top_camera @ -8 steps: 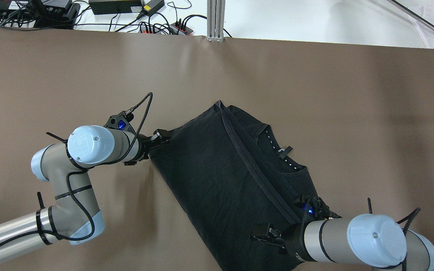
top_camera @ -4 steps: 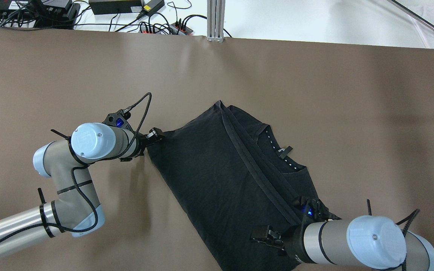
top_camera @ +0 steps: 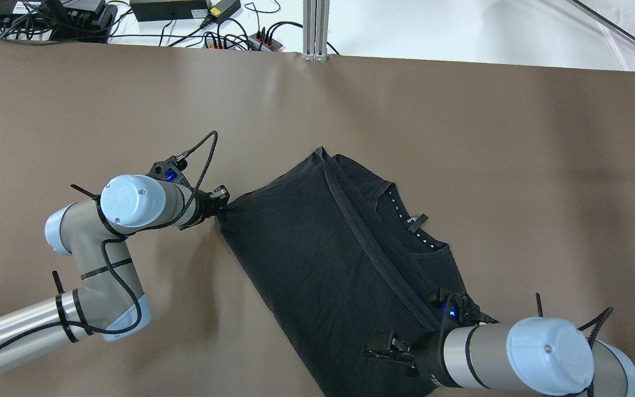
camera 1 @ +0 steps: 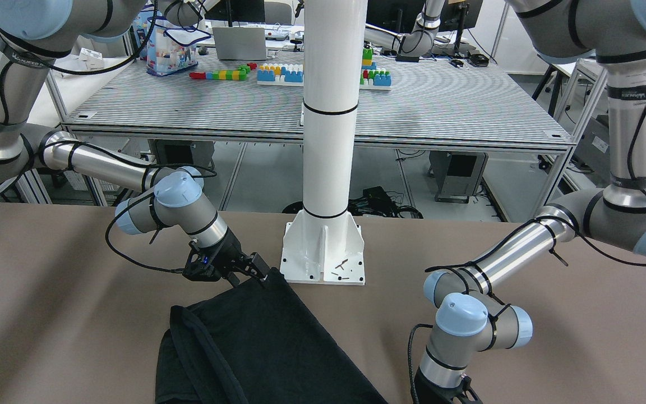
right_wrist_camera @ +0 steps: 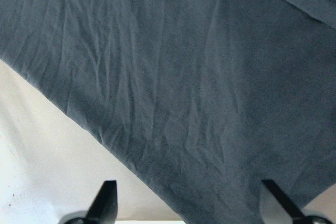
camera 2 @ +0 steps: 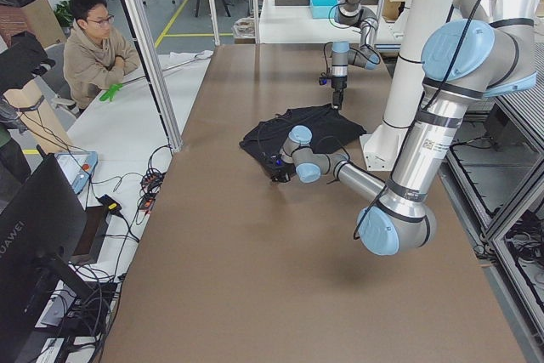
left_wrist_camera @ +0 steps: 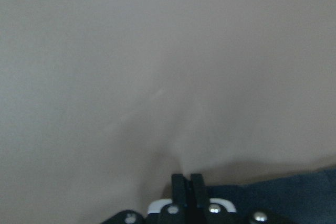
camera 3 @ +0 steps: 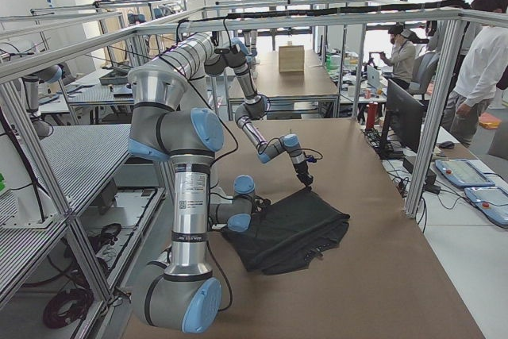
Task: Fold clothes
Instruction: 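Move the left gripper to the shirt's edge nearest it and grasp it, then pull the shirt straight with both grippers, squaring it toward the robot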
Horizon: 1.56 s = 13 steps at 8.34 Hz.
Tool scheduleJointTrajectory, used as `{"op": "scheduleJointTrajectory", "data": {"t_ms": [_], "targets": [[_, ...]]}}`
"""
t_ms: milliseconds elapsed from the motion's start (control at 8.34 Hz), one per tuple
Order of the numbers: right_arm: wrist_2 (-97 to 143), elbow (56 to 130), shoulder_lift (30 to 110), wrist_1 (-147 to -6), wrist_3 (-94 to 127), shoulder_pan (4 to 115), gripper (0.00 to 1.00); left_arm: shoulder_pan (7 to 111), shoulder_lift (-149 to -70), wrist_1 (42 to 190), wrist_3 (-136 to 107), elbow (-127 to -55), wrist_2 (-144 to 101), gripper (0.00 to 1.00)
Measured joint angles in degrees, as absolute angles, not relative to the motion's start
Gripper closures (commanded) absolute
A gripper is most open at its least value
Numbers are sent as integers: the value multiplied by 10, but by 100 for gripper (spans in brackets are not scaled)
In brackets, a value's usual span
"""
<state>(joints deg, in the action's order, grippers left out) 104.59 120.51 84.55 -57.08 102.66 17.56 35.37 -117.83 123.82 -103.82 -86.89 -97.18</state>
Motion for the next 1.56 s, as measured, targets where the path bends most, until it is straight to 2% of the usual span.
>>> {"op": "scheduleJointTrajectory", "data": {"t_ms": [240, 360, 480, 959, 1079, 1199, 1559], "targets": [[1046, 1205, 845, -571, 1027, 176, 5, 397, -1181, 1235, -976, -865, -1005, 100], [1046, 1206, 845, -570, 1027, 176, 5, 434, -1202, 1233, -944, -837, -1035, 100], [1045, 1207, 845, -570, 1027, 178, 5, 467, -1256, 1233, -923, -779, -1059, 100], [1006, 1208, 841, -571, 1027, 181, 5, 516, -1544, 1251, -906, -452, -1073, 100], [995, 1208, 840, -572, 1027, 180, 5, 517, -1573, 1271, -906, -406, -1069, 100], [982, 1208, 839, -572, 1027, 180, 5, 517, -1585, 1284, -905, -380, -1063, 1], [923, 1205, 809, -611, 1025, 178, 6, 518, -1589, 1309, -901, -365, -1047, 0]]}}
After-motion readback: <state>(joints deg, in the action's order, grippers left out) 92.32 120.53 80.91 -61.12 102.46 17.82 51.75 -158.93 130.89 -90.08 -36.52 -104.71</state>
